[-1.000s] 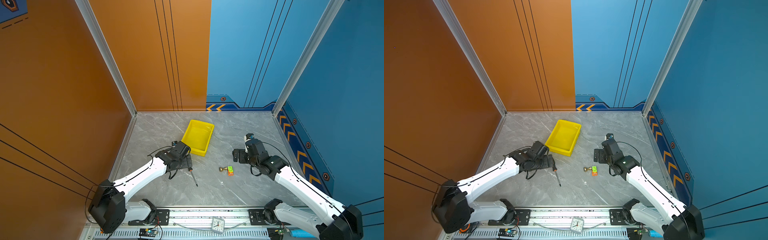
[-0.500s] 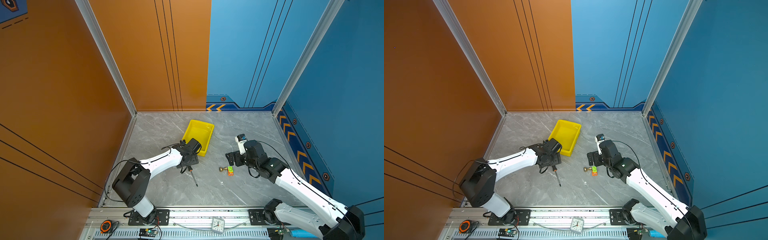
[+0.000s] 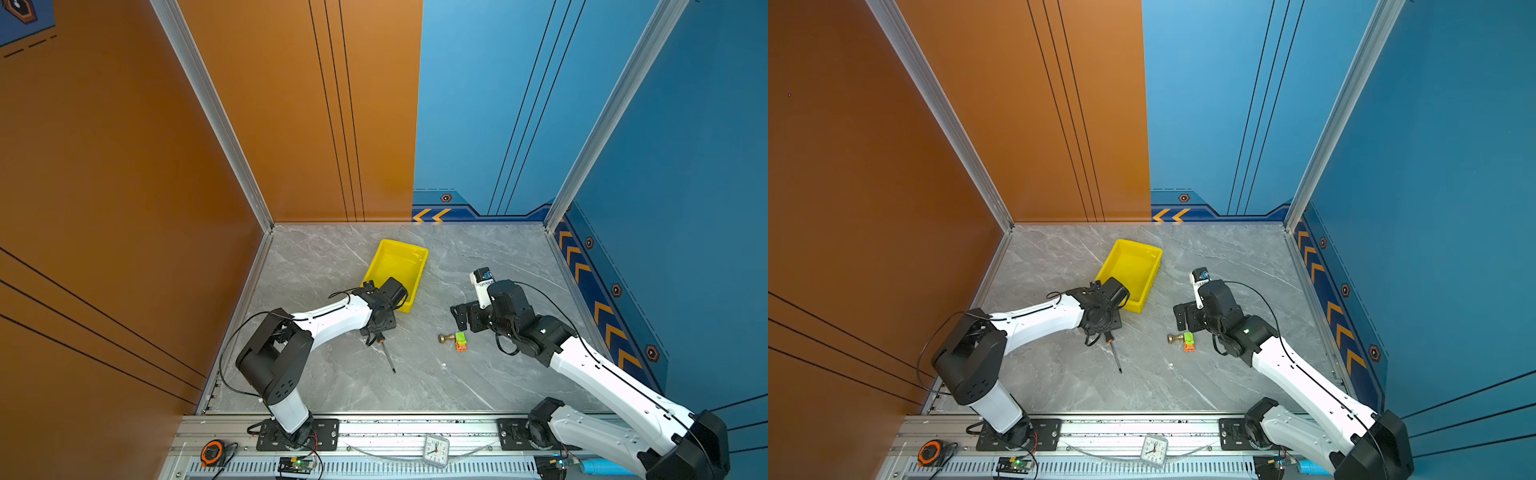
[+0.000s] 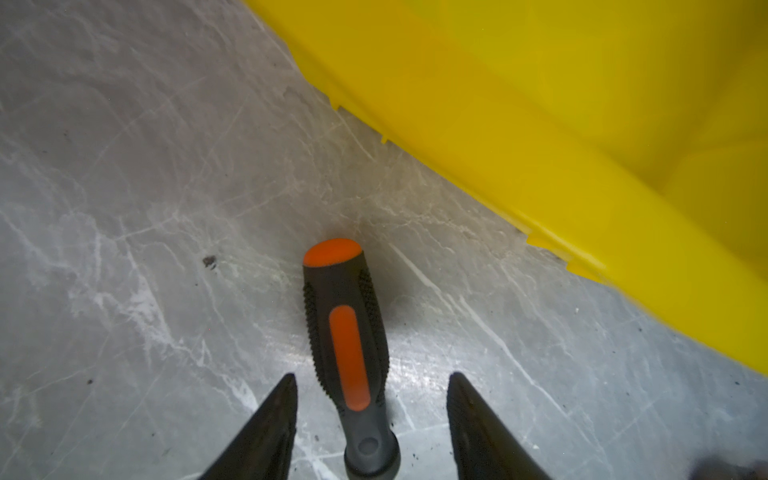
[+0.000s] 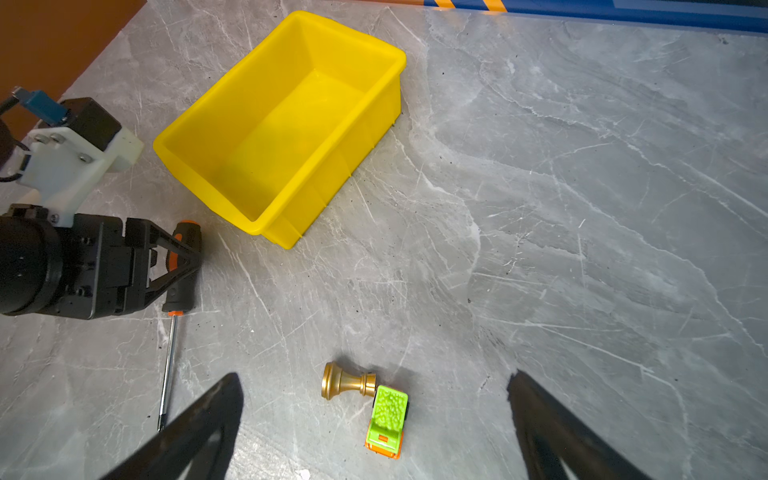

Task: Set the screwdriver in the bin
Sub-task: 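Lower the left gripper and close it on the orange-and-black screwdriver handle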

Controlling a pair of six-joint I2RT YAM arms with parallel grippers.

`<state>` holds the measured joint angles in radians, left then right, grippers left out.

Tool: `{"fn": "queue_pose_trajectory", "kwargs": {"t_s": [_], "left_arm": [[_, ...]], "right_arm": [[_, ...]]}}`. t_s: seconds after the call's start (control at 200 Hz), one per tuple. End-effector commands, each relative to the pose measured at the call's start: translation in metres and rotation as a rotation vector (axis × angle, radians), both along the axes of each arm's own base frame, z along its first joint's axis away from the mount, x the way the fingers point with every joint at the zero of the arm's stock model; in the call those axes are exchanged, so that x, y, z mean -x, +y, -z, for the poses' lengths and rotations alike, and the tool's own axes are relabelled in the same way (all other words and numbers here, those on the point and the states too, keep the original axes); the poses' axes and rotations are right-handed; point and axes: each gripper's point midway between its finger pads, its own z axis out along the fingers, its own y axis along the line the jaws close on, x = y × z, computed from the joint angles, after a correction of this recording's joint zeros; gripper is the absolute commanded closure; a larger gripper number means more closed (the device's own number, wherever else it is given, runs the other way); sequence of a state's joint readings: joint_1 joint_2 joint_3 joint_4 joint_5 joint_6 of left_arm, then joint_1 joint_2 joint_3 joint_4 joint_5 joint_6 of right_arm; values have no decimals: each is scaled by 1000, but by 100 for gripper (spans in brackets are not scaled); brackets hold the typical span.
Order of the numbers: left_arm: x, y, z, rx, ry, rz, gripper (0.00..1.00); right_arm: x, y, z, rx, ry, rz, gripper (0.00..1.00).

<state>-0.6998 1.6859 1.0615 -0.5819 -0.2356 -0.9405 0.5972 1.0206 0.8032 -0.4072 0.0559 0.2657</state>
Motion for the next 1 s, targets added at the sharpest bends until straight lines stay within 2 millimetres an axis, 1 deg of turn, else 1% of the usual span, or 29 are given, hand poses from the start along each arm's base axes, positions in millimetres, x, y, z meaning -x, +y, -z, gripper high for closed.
{"fn": "queue_pose_trajectory", "kwargs": {"t_s": [0.0,0.18,0.195,0.496,0.581,0.891,0.996], "left_arm": [[7,7,18,-52,31,-9,42],[6,3,24,-50,28,-5,43],[12,9,32,-66,47,-6,43],[21,12,44,-88,70,-12,53],[24,14,47,-92,75,-16,57],[31,15,47,-95,80,-7,79],[32,15,43,-86,70,-5,85]], "right_arm": [[-1,-1,-2,3,-18,13,0],[0,-2,-3,5,-23,11,0],[0,-2,-3,5,-24,11,0],[3,-6,-6,8,-34,14,0],[4,-7,-6,10,-39,16,0],[4,-7,-8,5,-46,12,0],[3,-4,-8,-4,-46,4,0]]}}
